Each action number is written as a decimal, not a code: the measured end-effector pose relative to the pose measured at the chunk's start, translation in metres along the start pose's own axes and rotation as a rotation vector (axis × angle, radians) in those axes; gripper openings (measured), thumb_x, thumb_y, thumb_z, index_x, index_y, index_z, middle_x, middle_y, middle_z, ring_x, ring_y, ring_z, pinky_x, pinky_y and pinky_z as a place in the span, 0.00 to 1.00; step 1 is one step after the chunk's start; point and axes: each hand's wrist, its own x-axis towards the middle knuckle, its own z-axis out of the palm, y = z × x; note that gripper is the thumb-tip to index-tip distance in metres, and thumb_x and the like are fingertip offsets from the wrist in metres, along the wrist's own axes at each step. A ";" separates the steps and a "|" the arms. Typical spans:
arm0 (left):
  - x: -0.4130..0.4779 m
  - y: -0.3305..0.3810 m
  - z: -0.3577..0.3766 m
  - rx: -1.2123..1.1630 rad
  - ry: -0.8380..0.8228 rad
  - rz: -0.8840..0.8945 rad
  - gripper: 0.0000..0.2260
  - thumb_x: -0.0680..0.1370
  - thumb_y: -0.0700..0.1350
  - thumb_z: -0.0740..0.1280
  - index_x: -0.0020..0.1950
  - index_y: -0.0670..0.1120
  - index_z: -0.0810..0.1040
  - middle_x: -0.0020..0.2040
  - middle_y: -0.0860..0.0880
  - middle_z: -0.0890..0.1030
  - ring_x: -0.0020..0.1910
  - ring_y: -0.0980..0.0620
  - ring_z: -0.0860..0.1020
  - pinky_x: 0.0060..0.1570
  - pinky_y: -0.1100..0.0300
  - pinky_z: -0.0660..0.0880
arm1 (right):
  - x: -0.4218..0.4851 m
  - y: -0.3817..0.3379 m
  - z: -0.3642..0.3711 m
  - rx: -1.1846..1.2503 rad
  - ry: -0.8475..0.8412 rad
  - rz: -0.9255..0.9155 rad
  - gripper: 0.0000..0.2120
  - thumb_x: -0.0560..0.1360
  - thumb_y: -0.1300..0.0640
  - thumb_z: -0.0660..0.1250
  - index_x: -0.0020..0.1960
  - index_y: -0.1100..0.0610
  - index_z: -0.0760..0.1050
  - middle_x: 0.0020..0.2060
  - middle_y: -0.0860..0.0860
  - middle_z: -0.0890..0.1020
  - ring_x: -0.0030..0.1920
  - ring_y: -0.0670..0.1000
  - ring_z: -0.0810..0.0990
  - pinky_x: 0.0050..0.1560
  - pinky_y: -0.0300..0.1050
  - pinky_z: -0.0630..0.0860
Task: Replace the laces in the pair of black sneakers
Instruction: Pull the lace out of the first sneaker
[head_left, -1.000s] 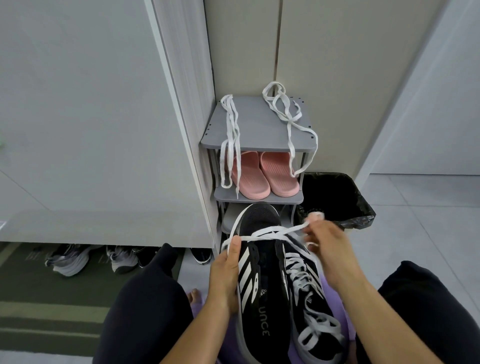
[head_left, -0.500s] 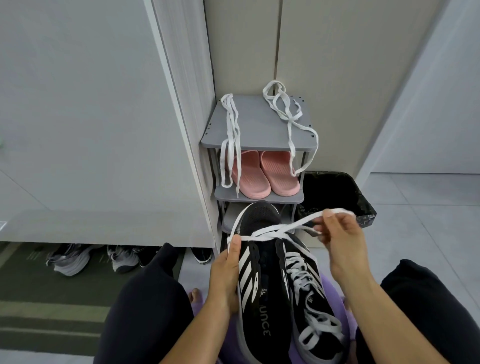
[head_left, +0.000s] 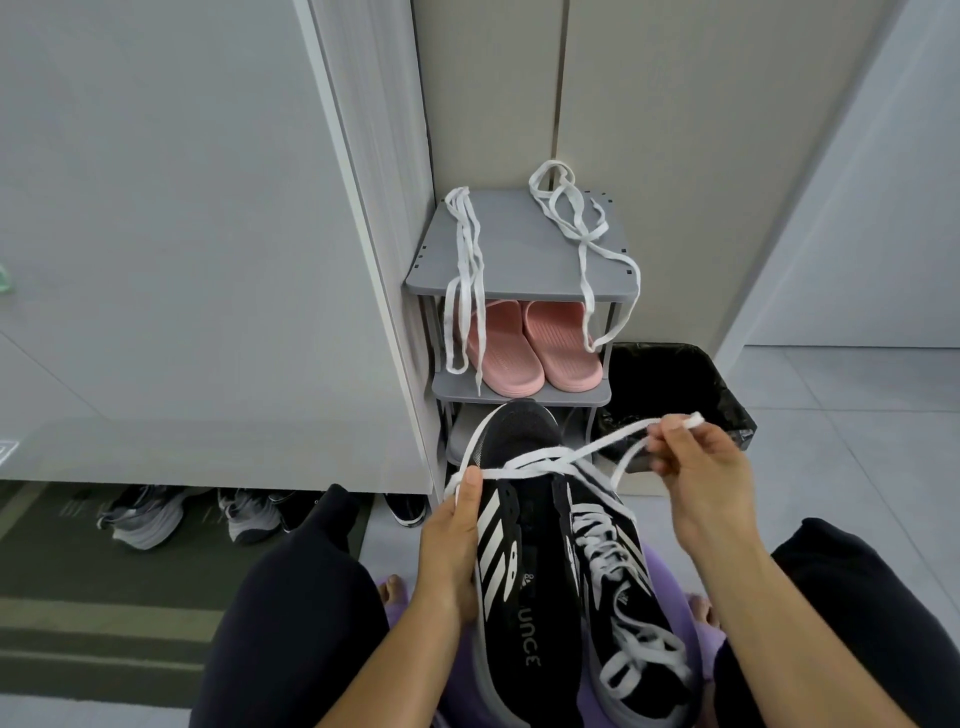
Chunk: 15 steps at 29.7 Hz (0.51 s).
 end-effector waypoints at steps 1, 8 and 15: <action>-0.001 0.000 0.000 0.001 -0.001 0.000 0.19 0.76 0.56 0.62 0.43 0.41 0.81 0.37 0.45 0.84 0.37 0.48 0.81 0.46 0.52 0.78 | -0.003 0.004 0.002 -0.033 -0.061 0.071 0.08 0.77 0.62 0.63 0.39 0.59 0.75 0.29 0.48 0.80 0.27 0.41 0.75 0.29 0.31 0.71; -0.001 -0.004 0.004 0.106 -0.008 0.099 0.18 0.75 0.58 0.62 0.47 0.44 0.82 0.43 0.46 0.85 0.45 0.48 0.83 0.50 0.52 0.79 | -0.032 0.036 0.018 -0.340 -0.288 0.216 0.13 0.72 0.49 0.69 0.39 0.59 0.75 0.28 0.49 0.72 0.28 0.44 0.68 0.31 0.36 0.68; -0.001 -0.005 0.005 0.109 0.017 0.066 0.26 0.70 0.61 0.65 0.46 0.37 0.79 0.42 0.40 0.84 0.42 0.45 0.82 0.51 0.46 0.79 | -0.025 0.029 0.019 -0.339 -0.132 -0.084 0.11 0.74 0.62 0.67 0.35 0.58 0.71 0.27 0.49 0.71 0.30 0.45 0.67 0.34 0.37 0.67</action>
